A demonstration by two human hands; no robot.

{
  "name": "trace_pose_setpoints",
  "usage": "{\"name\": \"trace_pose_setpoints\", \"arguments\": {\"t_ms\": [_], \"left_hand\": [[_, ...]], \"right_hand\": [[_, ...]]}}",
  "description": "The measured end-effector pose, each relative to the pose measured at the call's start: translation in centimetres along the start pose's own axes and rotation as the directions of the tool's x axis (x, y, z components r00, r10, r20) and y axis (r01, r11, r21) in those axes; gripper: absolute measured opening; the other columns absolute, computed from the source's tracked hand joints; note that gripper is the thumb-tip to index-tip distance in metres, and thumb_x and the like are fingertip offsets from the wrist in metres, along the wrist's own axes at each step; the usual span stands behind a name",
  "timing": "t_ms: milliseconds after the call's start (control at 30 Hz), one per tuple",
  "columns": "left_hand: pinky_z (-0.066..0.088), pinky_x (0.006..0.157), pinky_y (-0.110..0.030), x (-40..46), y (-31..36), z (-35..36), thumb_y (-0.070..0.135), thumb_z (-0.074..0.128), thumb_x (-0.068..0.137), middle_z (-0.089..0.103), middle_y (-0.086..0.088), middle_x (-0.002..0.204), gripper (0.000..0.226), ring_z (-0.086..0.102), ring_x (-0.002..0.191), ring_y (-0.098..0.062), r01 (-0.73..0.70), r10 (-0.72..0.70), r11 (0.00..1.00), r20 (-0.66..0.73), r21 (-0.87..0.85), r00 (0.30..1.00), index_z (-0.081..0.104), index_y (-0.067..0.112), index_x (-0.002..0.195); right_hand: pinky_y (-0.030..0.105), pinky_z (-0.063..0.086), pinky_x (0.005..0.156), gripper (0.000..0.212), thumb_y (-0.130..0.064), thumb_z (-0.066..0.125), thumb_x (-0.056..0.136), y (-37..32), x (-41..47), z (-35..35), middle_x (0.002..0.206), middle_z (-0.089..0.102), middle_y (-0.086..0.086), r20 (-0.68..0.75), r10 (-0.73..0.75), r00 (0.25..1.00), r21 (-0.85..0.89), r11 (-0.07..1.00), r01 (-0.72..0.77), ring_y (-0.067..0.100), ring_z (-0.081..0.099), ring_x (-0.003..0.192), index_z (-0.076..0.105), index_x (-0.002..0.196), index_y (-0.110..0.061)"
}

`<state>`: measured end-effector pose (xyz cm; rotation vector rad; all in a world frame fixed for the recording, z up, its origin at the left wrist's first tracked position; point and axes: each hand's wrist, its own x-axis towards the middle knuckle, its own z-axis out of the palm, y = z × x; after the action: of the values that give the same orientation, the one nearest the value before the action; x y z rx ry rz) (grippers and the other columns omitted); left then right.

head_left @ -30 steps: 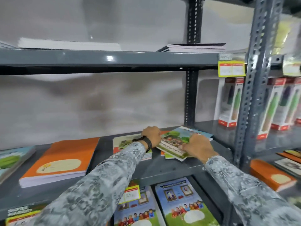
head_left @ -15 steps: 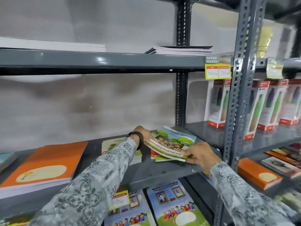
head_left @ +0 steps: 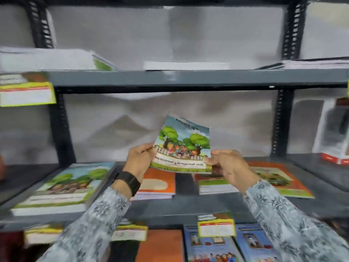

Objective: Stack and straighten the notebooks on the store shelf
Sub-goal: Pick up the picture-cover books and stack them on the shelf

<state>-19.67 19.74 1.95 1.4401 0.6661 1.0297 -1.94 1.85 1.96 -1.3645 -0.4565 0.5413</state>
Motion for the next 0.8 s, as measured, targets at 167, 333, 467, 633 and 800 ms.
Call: {"name": "trace_pose_setpoints", "arguments": {"t_ms": [167, 333, 467, 633, 800], "left_hand": [[0.054, 0.094, -0.040, 0.5, 1.0, -17.6, 0.000, 0.062, 0.090, 0.075, -0.009, 0.096, 0.023, 0.068, 0.094, -0.027, -0.043, 0.068, 0.989, -0.171, 0.142, 0.983, 0.077, 0.015, 0.098], [0.046, 0.086, -0.028, 0.9, 0.4, -29.4, 0.001, 0.062, 0.091, 0.070, -0.007, 0.097, 0.021, 0.062, 0.095, -0.022, 0.023, 0.076, 0.949, -0.300, 0.313, 0.951, 0.072, 0.001, 0.110], [0.050, 0.070, -0.027, 1.3, -1.6, -33.8, 0.003, 0.061, 0.092, 0.070, -0.001, 0.076, 0.015, 0.060, 0.081, -0.021, 0.122, 0.031, 0.867, -0.295, 0.484, 0.955, 0.073, 0.008, 0.086], [0.052, 0.085, -0.035, 1.3, -4.4, -35.6, 0.017, 0.065, 0.087, 0.069, -0.010, 0.077, 0.021, 0.068, 0.084, -0.028, 0.247, -0.084, 0.683, -0.262, 0.688, 0.961, 0.069, 0.013, 0.067], [0.055, 0.094, -0.033, 1.0, -2.8, -32.2, 0.034, 0.069, 0.080, 0.076, 0.000, 0.103, 0.036, 0.071, 0.098, -0.022, 0.138, 0.052, 0.630, -0.219, 0.764, 0.974, 0.074, 0.020, 0.113]], "right_hand": [[0.048, 0.065, 0.063, 0.046, 0.020, 0.081, 0.068, 3.7, -1.7, 16.4, 0.096, 0.077, 0.025, 0.205, 0.050, 0.977, 0.011, 0.998, -0.054, 0.038, 0.079, 0.075, 0.070, 0.109, 0.003], [0.050, 0.064, 0.080, 0.032, 0.018, 0.082, 0.069, 7.1, -4.4, 28.3, 0.095, 0.077, 0.021, 0.279, 0.072, 0.958, -0.089, 0.995, -0.049, 0.037, 0.078, 0.084, 0.069, 0.091, -0.002], [0.046, 0.066, 0.072, 0.023, 0.016, 0.080, 0.074, 9.4, -5.4, 32.8, 0.087, 0.077, 0.021, 0.307, 0.141, 0.941, -0.207, 0.975, -0.079, 0.036, 0.077, 0.080, 0.068, 0.085, -0.001], [0.038, 0.064, 0.061, 0.015, 0.006, 0.079, 0.081, 9.6, -6.4, 33.3, 0.078, 0.077, 0.014, 0.367, 0.194, 0.910, -0.346, 0.936, -0.060, 0.026, 0.075, 0.068, 0.067, 0.090, 0.001], [0.043, 0.062, 0.081, 0.026, -0.005, 0.080, 0.084, 7.4, -7.0, 30.0, 0.084, 0.064, 0.000, 0.451, 0.122, 0.884, -0.447, 0.888, 0.105, 0.021, 0.066, 0.087, 0.057, 0.081, -0.017]]}}
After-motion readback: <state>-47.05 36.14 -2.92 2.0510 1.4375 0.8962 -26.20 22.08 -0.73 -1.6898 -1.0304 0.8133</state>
